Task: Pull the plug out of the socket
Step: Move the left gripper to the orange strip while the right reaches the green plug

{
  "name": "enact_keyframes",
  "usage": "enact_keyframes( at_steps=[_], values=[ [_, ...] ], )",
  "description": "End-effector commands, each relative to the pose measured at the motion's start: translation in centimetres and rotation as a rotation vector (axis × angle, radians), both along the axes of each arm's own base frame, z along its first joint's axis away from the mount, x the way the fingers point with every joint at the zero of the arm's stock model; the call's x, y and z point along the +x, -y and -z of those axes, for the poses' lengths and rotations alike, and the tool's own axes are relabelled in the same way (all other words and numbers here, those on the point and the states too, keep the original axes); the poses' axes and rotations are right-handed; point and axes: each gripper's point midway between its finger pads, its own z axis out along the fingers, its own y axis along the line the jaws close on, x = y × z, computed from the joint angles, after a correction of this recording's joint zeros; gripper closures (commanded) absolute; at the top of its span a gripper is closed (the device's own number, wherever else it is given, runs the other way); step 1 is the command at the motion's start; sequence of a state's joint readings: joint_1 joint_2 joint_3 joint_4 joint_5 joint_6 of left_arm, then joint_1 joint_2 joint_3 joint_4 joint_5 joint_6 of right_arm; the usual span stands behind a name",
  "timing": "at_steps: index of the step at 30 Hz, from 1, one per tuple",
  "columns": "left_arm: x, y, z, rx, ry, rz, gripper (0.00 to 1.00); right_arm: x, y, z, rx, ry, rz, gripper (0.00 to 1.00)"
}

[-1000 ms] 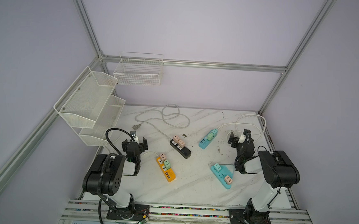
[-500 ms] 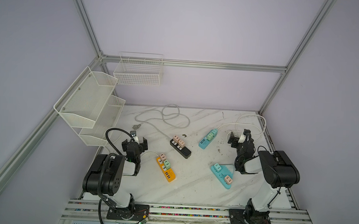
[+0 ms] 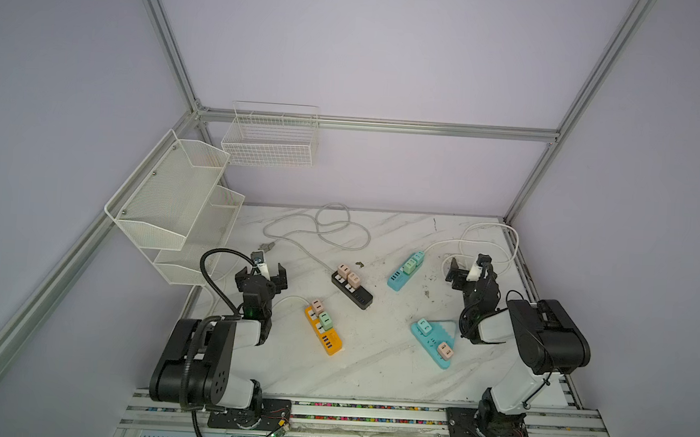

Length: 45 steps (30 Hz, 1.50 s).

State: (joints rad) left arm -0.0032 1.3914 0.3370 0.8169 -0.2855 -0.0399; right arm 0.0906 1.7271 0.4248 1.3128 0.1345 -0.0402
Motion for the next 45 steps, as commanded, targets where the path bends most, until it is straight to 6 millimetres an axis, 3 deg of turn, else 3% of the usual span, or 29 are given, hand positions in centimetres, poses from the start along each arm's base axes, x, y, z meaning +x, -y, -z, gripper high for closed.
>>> enact_keyframes(
  at_steps=[1,7,10,14,19,22,24,26,28,31,35,40,45],
  values=[
    [0.1,0.5,-3.2,-0.004,0.061,0.026,0.0,0.0,-0.2,-2.1,-0.016,0.062,-0.007,0.03],
    [-0.8,0.4,-5.6,-0.113,0.118,0.0,0.0,0.3,-0.3,-2.6,-0.014,0.048,-0.01,0.02],
    [-0.8,0.9,-5.8,-0.169,0.083,0.012,0.0,1.0,-0.2,-2.8,0.005,0.017,0.0,0.03],
    [-0.5,0.9,-5.6,-0.298,0.052,-0.023,0.0,1.2,0.1,-4.8,-0.003,0.027,0.017,0.02],
    [0.2,2.0,-7.3,-0.454,0.034,0.0,0.0,0.3,0.1,-8.8,0.142,0.099,0.017,0.03],
    [0.8,3.9,-8.8,-0.499,0.057,0.117,0.0,0.3,1.6,-9.2,0.38,0.069,0.125,0.03],
    [0.9,4.3,-8.9,-0.542,0.05,0.128,0.0,0.4,1.0,-9.6,0.365,0.054,0.086,0.02],
    [1.0,4.4,-8.3,-0.596,0.029,0.121,0.0,0.2,2.0,-8.2,0.409,0.005,0.166,0.03],
    [1.1,4.5,-7.7,-0.639,-0.01,0.109,0.0,-0.3,2.3,-9.2,0.436,0.028,0.179,0.03],
    [1.0,4.4,-6.6,-0.683,-0.106,0.053,0.0,0.4,0.8,-9.6,0.463,-0.005,0.098,0.03],
    [0.5,6.1,-6.5,-0.718,-0.143,0.143,0.0,1.5,-1.7,-10.2,0.502,-0.076,0.012,0.02],
    [-1.5,8.4,-5.8,-0.774,-0.182,0.254,0.0,2.6,-4.9,-8.0,0.475,-0.252,-0.015,0.02],
    [-4.2,9.8,-5.2,-0.822,-0.224,0.308,0.0,2.0,-11.4,-7.4,0.411,-0.372,-0.136,0.02]
  ],
)
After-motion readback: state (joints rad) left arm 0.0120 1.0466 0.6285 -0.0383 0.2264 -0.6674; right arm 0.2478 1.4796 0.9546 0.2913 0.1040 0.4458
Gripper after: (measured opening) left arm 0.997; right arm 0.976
